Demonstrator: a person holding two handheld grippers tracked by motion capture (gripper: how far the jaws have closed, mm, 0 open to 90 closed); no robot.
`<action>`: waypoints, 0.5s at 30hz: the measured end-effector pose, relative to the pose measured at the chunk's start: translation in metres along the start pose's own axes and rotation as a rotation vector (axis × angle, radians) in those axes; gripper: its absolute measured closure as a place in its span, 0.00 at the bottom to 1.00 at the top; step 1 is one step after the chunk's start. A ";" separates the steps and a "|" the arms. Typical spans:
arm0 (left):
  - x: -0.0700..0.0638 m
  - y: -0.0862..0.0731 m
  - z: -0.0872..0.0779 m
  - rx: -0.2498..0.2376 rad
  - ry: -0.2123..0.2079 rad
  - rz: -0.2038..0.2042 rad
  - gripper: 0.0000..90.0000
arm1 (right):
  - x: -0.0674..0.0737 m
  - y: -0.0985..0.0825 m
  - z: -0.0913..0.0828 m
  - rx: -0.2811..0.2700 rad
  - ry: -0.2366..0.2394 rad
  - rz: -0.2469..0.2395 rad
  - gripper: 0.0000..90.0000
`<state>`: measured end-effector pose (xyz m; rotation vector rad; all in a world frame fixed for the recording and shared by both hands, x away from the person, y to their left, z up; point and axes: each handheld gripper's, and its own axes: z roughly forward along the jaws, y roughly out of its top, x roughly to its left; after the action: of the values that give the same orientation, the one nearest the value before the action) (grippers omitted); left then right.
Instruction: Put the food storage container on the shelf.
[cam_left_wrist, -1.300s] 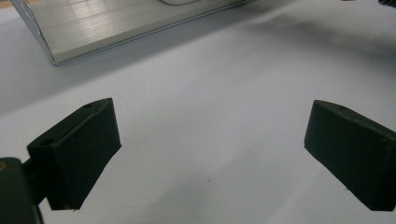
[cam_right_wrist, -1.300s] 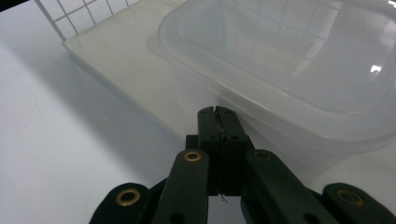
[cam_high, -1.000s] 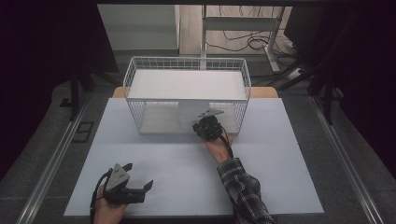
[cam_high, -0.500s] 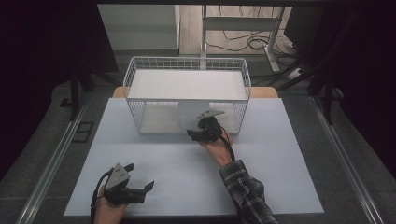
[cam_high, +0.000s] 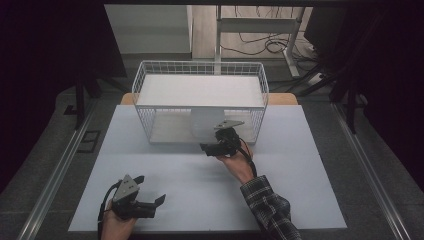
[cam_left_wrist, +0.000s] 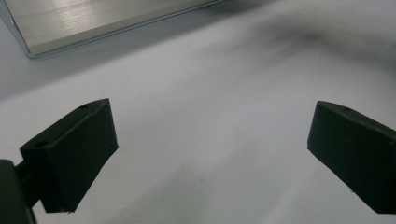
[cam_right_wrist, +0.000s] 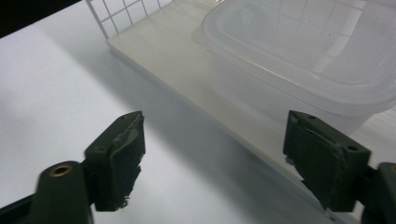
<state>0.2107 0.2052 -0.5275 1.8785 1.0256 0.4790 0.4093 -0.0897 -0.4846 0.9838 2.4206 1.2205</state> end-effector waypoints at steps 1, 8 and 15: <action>0.000 0.000 0.000 -0.002 -0.003 -0.002 0.01 | 0.000 0.000 -0.001 -0.001 0.003 -0.001 0.20; 0.000 0.000 0.000 -0.004 0.008 -0.002 0.00 | 0.004 -0.001 -0.013 -0.011 0.003 -0.015 0.13; 0.001 0.000 0.001 -0.001 0.005 -0.009 0.00 | 0.008 -0.006 -0.022 -0.008 0.012 -0.019 0.08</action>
<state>0.2116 0.2055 -0.5282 1.8723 1.0368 0.4790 0.3892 -0.1003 -0.4748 0.9515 2.4265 1.2321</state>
